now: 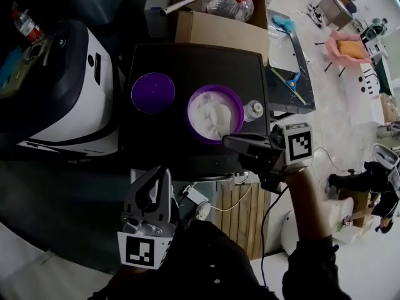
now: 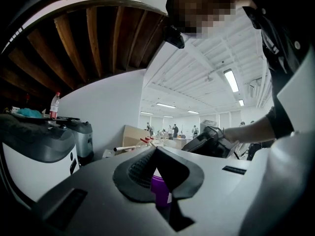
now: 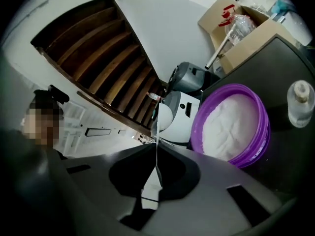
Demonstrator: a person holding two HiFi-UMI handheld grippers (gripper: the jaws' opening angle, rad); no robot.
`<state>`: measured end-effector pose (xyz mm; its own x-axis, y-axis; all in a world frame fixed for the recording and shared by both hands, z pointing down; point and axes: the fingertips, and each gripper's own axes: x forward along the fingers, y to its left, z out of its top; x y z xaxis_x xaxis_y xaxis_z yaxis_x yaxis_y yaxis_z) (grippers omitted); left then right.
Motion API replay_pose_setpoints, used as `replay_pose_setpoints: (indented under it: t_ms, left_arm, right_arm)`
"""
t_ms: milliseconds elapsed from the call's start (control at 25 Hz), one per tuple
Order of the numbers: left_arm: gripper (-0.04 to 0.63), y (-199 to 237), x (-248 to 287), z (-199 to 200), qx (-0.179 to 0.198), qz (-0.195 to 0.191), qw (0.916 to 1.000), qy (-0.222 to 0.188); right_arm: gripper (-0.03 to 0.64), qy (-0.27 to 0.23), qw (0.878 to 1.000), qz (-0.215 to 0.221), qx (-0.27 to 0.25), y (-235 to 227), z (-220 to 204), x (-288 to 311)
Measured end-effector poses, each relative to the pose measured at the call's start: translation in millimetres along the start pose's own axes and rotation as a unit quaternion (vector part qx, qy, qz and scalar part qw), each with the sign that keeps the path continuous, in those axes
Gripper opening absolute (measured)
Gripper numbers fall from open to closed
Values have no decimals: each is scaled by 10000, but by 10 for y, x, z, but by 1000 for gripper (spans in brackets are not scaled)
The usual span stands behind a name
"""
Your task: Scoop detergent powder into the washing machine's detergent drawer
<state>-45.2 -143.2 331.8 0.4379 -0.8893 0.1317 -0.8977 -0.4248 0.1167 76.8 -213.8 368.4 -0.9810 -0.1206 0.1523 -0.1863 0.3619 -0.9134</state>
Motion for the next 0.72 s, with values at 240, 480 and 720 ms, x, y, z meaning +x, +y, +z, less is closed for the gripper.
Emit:
replay_pose_setpoints:
  t_ms: [240,480,720]
  left_arm:
    - [15,84,-115,175,88,243,9996,-150]
    - [15,162,-298,352,446,515,9966,-474]
    - [15,417,-639,377,507,1046,9921,-471]
  right_arm:
    - [32,-657,9971,330,183,321,-76,51]
    - [34,-829,9961,255,148,445,-252,139]
    - [32,-547,9984,157,-50,511,-543,416]
